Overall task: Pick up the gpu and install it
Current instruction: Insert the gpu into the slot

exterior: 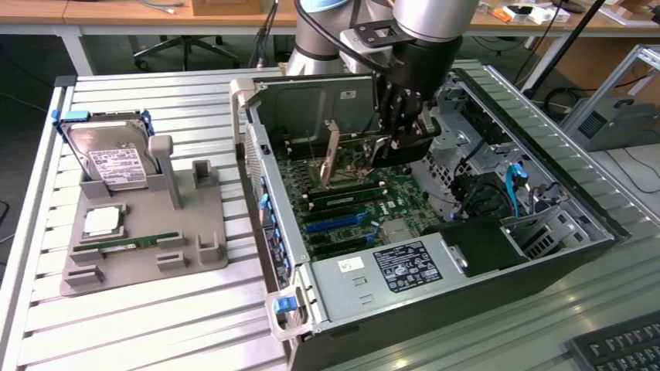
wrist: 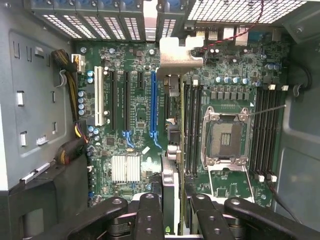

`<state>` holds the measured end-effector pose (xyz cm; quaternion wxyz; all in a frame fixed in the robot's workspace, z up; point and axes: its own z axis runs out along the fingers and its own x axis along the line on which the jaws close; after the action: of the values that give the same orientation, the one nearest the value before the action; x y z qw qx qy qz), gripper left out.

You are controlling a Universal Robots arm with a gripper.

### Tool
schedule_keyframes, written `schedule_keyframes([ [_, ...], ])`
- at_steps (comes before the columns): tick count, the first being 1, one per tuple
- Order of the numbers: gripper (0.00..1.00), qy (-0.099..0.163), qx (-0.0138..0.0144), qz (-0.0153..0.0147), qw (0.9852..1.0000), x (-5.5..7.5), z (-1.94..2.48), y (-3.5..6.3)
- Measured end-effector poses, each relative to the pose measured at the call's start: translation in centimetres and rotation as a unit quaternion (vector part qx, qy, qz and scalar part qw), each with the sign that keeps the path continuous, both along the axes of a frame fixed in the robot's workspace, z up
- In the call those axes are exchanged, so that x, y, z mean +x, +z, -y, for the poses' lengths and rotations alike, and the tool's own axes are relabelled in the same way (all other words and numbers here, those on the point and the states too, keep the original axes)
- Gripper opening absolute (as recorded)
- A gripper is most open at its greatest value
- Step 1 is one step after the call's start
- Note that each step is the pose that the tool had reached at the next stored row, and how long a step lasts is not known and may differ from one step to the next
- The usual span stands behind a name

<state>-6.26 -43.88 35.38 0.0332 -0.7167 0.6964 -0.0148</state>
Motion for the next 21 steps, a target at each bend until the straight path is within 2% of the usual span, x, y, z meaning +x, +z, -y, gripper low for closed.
schedule_keyframes([
  [21,0.27,0.000,0.0000,0.0000,1.0000,-0.31,0.60,-0.36],
])
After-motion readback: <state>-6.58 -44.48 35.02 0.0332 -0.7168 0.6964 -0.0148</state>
